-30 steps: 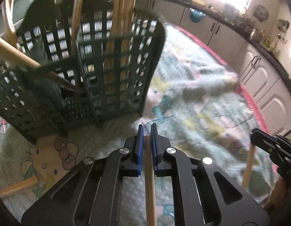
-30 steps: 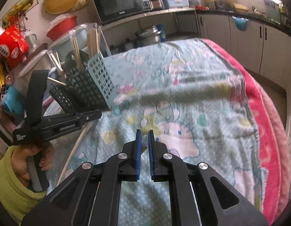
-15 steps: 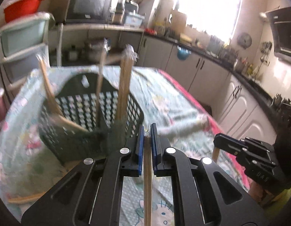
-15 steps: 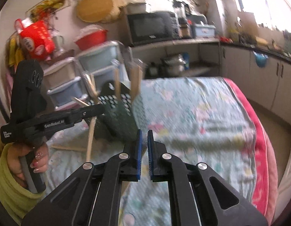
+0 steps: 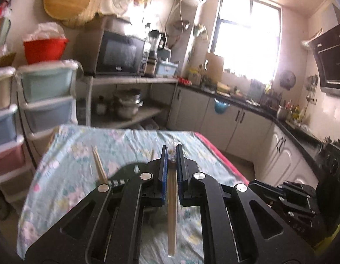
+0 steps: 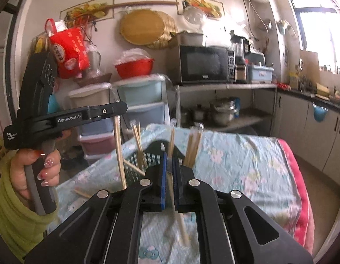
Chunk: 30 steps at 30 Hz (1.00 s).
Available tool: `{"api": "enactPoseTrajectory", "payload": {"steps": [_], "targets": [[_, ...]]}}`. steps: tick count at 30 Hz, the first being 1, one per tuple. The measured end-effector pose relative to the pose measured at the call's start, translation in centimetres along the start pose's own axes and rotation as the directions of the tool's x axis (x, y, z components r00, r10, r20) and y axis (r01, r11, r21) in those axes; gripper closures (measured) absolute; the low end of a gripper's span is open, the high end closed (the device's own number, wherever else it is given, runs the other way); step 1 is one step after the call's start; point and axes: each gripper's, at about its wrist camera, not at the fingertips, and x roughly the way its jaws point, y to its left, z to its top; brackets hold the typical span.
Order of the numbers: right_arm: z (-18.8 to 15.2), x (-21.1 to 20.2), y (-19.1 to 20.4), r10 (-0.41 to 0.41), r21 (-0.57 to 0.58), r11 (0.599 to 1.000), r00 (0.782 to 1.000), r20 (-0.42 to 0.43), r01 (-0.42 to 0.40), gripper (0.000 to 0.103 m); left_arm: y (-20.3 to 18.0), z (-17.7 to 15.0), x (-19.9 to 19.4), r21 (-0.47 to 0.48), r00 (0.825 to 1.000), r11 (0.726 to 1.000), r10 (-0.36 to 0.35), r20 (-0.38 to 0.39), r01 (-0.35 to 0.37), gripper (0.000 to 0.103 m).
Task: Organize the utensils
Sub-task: 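Lift the left gripper's chopstick over the caddy while the right gripper carries its chopstick there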
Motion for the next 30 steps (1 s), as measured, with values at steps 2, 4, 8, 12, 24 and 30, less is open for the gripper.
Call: {"api": "enactPoseTrajectory", "payload": {"steps": [2, 4, 8, 12, 24, 30], "targets": [[0.8, -0.1, 0.2, 0.001, -0.009, 1.0, 1.0, 0.021, -0.001, 0.098, 0.1, 0.9, -0.5, 0.001, 1.0, 1.0, 0.007, 0.026, -0.007, 0.099], [1.9, 0.0, 0.4, 0.004, -0.02, 1.0, 0.999, 0.047, -0.003, 0.098, 0.3, 1.7, -0.8, -0.003, 0.999, 1.0, 0.012, 0.051, -0.011, 0.099], [3.8, 0.0, 0.8, 0.01, -0.035, 0.999, 0.996, 0.094, -0.006, 0.098, 0.7, 3.5, -1.4, -0.006, 0.995, 1.0, 0.025, 0.099, -0.025, 0.099], [5.6, 0.2, 1.1, 0.018, -0.043, 0.999, 0.991, 0.136, -0.012, 0.098, 1.0, 4.9, -1.3, -0.016, 0.992, 0.999, 0.031, 0.119, -0.03, 0.099], [9.4, 1.7, 1.0, 0.025, -0.047, 0.999, 0.981, 0.193, -0.016, 0.098, 1.5, 7.4, 0.7, -0.02, 0.987, 0.998, 0.065, 0.146, -0.062, 0.099], [10.6, 2.2, 0.5, 0.02, -0.04, 0.999, 0.972, 0.233, -0.011, 0.098, 1.7, 7.7, 1.8, -0.016, 0.982, 0.995, 0.096, 0.16, -0.094, 0.099]]}}
